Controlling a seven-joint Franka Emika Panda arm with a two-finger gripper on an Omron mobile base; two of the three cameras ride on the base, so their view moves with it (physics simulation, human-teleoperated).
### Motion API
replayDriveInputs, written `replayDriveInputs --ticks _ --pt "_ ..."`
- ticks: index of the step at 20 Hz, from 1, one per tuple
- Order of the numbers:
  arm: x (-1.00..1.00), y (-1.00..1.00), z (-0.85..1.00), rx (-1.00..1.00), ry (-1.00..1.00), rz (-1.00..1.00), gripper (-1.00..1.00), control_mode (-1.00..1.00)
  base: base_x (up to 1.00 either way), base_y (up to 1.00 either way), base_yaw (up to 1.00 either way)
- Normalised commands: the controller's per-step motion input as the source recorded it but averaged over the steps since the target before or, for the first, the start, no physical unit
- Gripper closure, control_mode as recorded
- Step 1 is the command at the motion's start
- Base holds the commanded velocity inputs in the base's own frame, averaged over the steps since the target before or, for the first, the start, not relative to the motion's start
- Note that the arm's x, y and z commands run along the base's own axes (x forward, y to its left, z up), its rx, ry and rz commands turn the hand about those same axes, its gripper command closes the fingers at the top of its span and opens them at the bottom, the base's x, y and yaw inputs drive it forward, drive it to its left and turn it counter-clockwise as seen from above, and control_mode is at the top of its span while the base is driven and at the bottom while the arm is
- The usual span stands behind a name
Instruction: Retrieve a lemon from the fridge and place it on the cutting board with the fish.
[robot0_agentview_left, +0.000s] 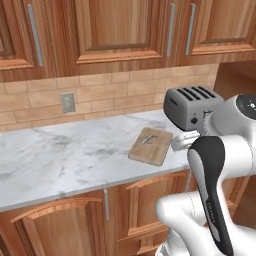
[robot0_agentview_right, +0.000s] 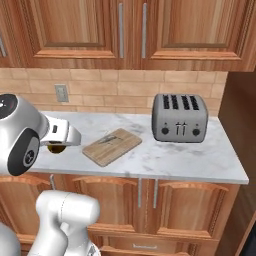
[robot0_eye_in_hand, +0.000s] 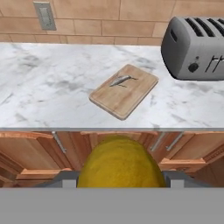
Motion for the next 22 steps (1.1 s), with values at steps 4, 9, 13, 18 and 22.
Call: replayDriveInputs --ticks 4,9,13,18,22 --pt "0.0 0.0 0.0 0.0 0.0 0.0 1.0 1.0 0.28 -0.34 0.0" --pt "0.0 0.0 0.0 0.0 0.0 0.0 1.0 1.0 0.39 -0.31 0.0" --pt "0.0 0.0 0.0 0.0 0.0 0.0 1.0 1.0 0.48 -0.01 0.0" --pt "0.0 0.0 0.0 0.0 0.0 0.0 1.0 1.0 0.35 0.0 -0.01" --pt "0.0 0.0 0.0 0.0 0.0 0.0 1.0 1.0 0.12 0.0 0.0"
